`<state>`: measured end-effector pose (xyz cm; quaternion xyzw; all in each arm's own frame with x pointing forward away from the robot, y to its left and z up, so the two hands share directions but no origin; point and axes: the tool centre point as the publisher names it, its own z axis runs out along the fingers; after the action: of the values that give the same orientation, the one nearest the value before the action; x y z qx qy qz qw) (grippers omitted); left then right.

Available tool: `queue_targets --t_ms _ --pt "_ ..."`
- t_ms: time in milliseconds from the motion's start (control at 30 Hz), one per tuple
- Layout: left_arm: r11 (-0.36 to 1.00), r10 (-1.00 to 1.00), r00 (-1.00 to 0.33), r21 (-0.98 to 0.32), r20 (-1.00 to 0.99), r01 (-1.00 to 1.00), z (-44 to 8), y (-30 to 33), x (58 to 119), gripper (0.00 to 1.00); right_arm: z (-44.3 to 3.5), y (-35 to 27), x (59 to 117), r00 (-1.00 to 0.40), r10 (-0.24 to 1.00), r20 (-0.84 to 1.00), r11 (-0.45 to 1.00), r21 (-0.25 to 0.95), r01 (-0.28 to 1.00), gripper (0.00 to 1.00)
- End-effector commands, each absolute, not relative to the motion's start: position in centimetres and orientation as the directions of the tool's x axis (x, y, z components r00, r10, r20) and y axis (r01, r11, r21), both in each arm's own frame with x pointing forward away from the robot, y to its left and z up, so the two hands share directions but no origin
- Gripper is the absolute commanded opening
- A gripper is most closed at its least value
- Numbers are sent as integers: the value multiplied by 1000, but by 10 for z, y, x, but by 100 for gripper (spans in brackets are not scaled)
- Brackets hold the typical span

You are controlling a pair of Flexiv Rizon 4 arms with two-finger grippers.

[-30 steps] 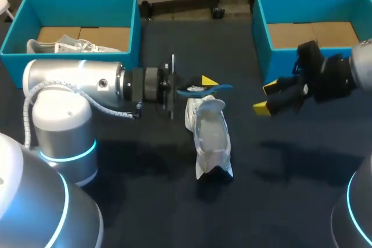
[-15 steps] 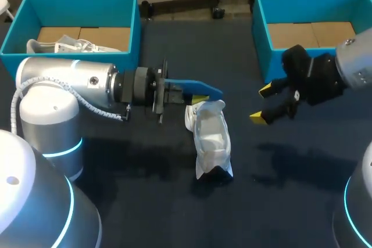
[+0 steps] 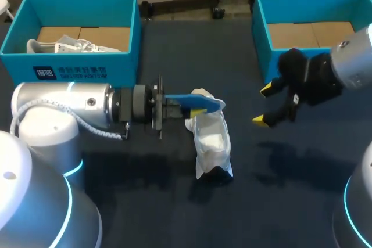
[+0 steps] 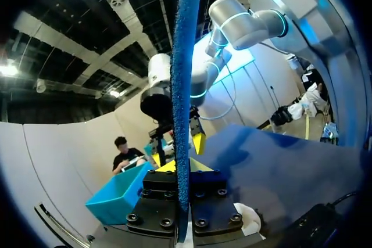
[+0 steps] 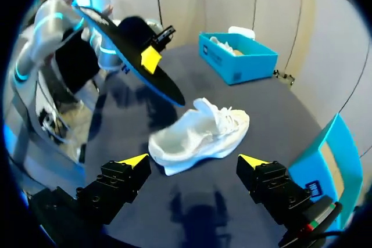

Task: Take the shoe out of the shoebox, open the shoe tongue, remove and reinsert the insole, then place the shoe into the shoebox

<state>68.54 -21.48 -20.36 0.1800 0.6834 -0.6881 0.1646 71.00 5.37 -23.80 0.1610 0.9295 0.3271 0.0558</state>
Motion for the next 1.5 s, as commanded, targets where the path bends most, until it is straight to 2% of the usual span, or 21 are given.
queue_targets --t_ms 33,100,267,533,833,900,1300,1500 --pt "-4 -29 -880 -880 -475 475 -209 -219 679 0 -234 63 712 -947 316 -57 805 544 235 100" --pt "-4 -40 -884 -885 -466 466 -213 -221 676 0 -241 65 712 -958 271 -98 851 489 191 100" --pt "3 -57 -891 -892 -451 452 -221 -222 673 0 -252 71 710 -968 205 -147 885 450 119 100" --pt "31 -59 -885 -887 -461 460 -229 -226 673 0 -263 71 709 -975 162 -149 899 430 84 100" --pt "84 -59 -868 -869 -493 488 -240 -229 671 0 -266 74 706 -986 54 -156 920 392 -11 100" --pt "96 -59 -867 -867 -495 488 -244 -228 671 0 -267 76 706 -988 99 -122 938 341 52 100" --pt "113 -63 -857 -857 -511 502 -261 -228 672 0 -267 76 706 -988 99 -122 938 341 52 100" --pt "118 -57 -846 -845 -530 521 -270 -227 674 0 -279 77 705 -983 51 -174 939 343 -12 100"
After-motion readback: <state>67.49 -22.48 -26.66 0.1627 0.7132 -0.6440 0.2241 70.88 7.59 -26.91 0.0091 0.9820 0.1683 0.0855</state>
